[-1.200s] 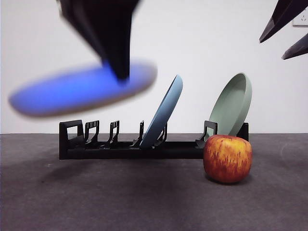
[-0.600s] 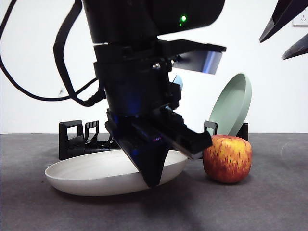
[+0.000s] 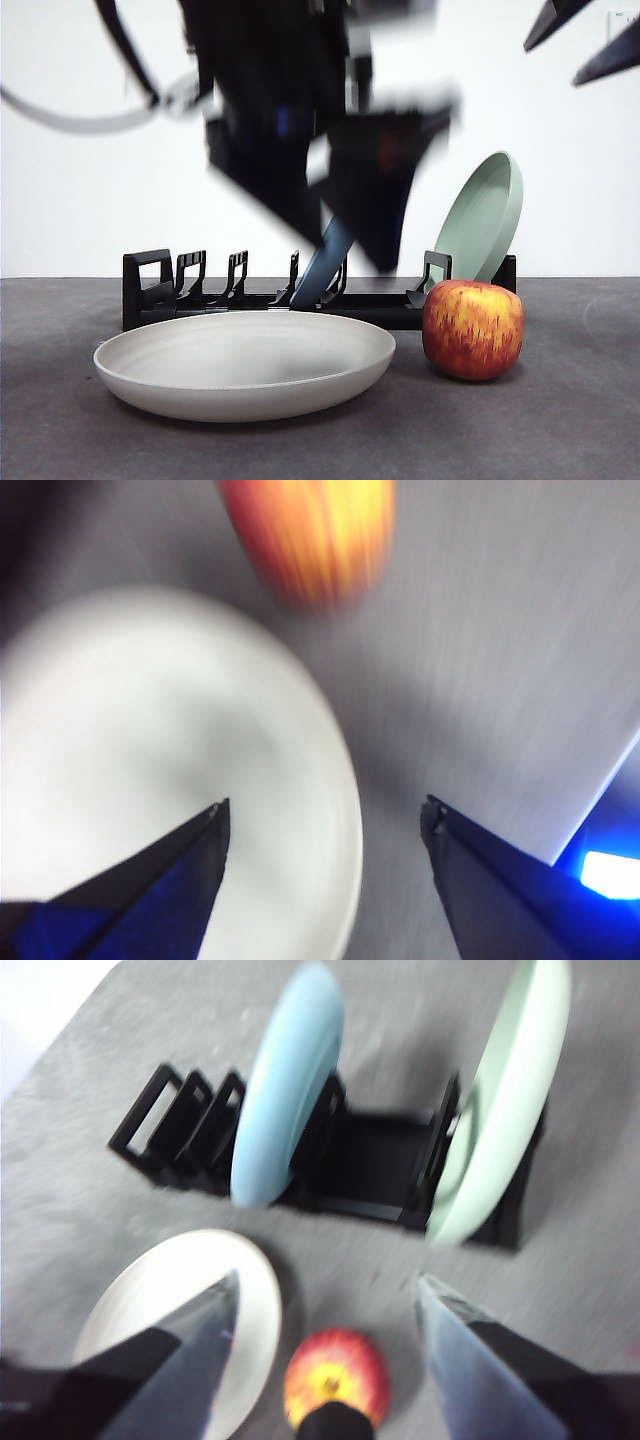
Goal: Take the yellow plate from the plate rack,put the plate on the table,take the apple from the table,put the apple in the plate
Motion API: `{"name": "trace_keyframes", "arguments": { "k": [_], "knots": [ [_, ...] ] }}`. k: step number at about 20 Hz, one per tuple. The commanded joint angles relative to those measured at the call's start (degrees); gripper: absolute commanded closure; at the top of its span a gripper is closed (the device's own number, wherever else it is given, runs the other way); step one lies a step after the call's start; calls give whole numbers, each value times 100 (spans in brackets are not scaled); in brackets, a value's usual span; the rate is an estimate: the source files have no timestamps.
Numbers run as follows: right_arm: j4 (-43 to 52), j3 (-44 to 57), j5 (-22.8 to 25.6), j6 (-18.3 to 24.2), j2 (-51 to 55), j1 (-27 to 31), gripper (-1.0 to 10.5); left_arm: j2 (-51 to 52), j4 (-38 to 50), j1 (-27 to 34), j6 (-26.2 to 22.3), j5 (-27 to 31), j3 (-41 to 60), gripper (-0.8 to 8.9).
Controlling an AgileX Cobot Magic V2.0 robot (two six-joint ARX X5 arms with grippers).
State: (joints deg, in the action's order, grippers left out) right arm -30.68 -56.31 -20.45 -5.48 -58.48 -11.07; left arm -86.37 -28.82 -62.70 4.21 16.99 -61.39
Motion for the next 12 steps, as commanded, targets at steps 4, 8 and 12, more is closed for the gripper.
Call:
{"name": "trace_keyframes", "arguments": {
  "k": [4,8,12],
  "knots": [
    [-385,-516,918,411,-227,-933,495,2159,883,17,-15,597,20,491],
    [-638,-601,1462,452,-750,-1429,495,3635,1611,22,-673,1526,17,499],
    [-717,-601,1493,455,-1491,-1692,495,4607,1808,22,-1097,2459,17,499]
  ]
}}
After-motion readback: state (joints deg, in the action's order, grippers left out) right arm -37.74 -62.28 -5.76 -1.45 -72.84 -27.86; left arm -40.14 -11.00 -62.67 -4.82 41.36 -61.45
